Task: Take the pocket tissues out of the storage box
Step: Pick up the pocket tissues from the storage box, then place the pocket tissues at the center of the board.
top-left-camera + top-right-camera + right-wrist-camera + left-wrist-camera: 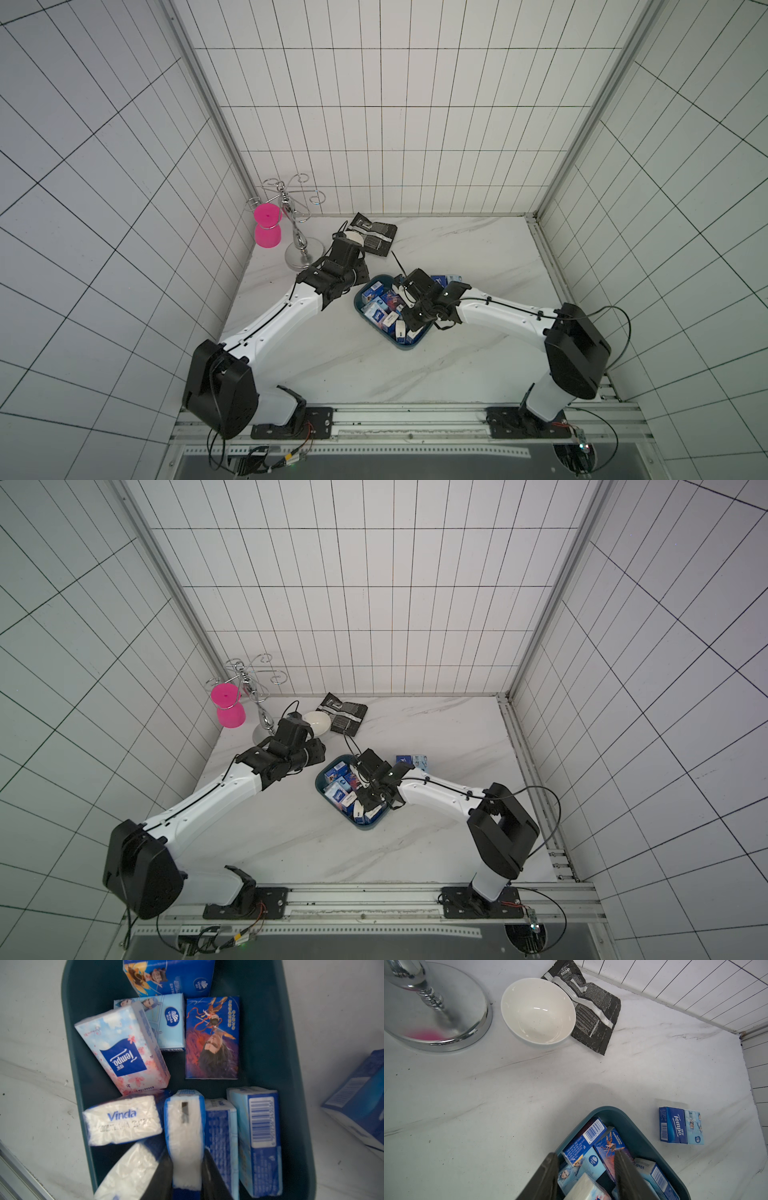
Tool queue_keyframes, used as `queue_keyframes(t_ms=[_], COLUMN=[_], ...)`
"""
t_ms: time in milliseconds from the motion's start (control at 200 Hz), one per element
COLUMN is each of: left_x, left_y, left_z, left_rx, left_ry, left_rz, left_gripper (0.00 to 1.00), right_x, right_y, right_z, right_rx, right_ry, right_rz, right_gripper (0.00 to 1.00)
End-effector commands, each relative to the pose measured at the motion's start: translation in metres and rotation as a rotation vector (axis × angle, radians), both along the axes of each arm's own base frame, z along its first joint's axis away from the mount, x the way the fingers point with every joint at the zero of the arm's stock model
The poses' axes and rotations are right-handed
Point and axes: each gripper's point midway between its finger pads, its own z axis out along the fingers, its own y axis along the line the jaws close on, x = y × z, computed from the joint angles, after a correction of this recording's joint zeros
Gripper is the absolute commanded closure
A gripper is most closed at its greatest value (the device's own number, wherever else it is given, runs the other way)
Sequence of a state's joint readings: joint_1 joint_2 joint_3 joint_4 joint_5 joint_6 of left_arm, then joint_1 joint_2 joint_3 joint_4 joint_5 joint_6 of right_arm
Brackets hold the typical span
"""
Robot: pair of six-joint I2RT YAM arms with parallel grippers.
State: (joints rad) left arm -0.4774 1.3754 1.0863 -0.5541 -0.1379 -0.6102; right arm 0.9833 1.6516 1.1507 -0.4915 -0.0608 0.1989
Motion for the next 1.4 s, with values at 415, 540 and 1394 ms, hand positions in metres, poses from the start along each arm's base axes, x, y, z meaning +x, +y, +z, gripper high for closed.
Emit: queue_keyframes(t_ms=[415,540,1394], left_x=[0.004,0.005,0.006], left_y=[0.001,-0.005,-0.026], left_z=[0.015,0.014,0.021], left_rx=[-0.03,-0.036,0.012], left_ry=[-0.048,-0.045,-0.066], left_rz=[-0.007,-0.023,-0.078], left_gripper=[0.53,0.53,0.53], right_x=[0.076,0.09,0.114], right_y=[-0.144,-0.213,-0.235], right_z=[0.099,0.098,-0.033], right_rx=[0.071,-0.081,-0.374], right_ry=[-0.225,-0.266,0.002], right_rz=[-0.521,-0.717,-0.782], right_gripper=[0.79,0.79,0.65])
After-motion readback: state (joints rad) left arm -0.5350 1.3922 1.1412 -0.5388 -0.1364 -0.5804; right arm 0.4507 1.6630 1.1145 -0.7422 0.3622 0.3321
